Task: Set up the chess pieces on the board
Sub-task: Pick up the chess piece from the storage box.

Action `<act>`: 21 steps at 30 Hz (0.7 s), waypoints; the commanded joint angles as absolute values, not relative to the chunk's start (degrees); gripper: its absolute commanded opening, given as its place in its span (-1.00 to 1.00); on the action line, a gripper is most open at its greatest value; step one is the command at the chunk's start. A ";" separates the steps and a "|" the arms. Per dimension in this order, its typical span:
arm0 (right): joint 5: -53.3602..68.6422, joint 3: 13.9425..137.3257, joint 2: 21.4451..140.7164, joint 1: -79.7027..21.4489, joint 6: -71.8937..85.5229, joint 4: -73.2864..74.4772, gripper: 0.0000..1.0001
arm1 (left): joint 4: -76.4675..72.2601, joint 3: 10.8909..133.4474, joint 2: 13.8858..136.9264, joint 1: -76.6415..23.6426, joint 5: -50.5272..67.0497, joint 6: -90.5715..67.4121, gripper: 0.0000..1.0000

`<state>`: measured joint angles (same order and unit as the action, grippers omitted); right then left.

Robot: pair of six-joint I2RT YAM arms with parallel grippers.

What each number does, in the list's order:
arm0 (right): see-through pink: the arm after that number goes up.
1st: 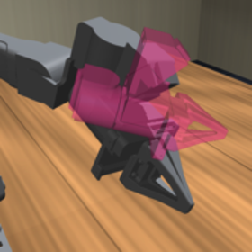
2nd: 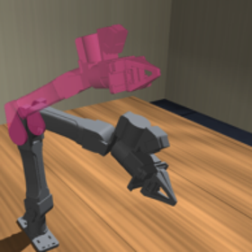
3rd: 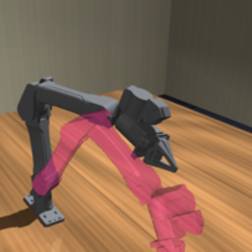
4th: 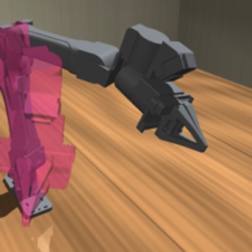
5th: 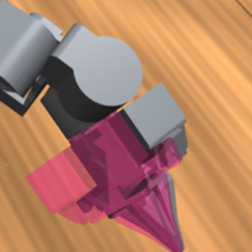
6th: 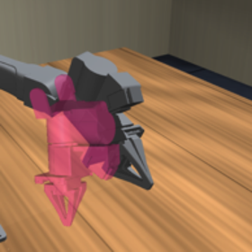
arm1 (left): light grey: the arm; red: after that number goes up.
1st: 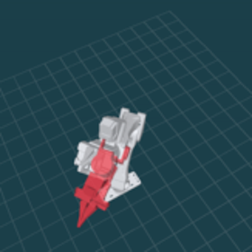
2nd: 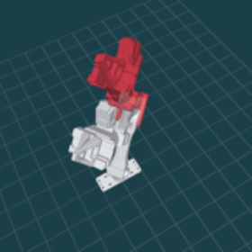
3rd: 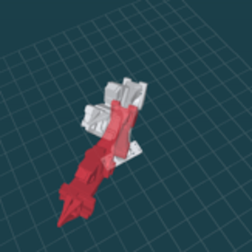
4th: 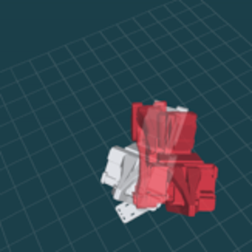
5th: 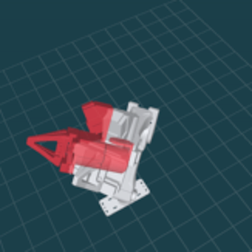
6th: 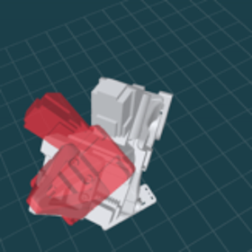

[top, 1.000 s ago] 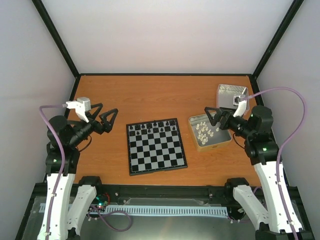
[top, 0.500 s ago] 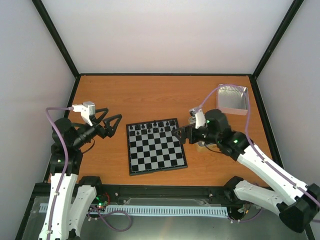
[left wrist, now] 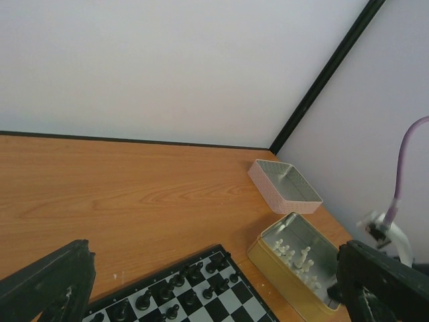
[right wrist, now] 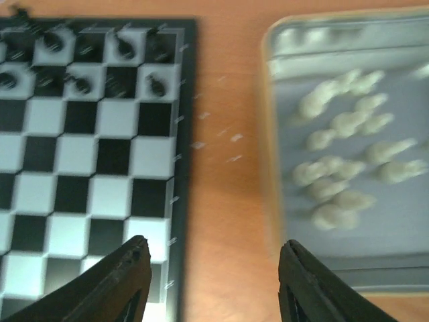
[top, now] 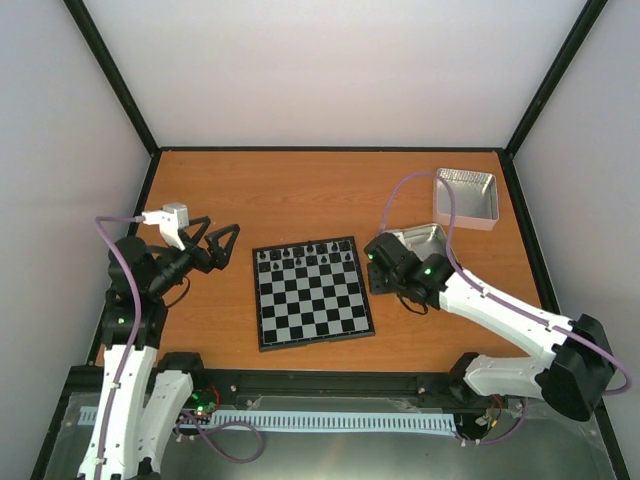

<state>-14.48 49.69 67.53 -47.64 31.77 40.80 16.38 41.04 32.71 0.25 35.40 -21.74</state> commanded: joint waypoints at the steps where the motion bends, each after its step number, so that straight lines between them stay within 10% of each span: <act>1: -25.36 54.38 70.27 -41.18 34.69 45.34 -0.08 | 15.02 40.27 32.64 0.00 34.01 -22.37 1.00; 21: -14.66 63.19 96.14 -25.93 31.11 33.77 -0.58 | 10.65 38.55 35.07 0.00 33.82 -25.46 1.00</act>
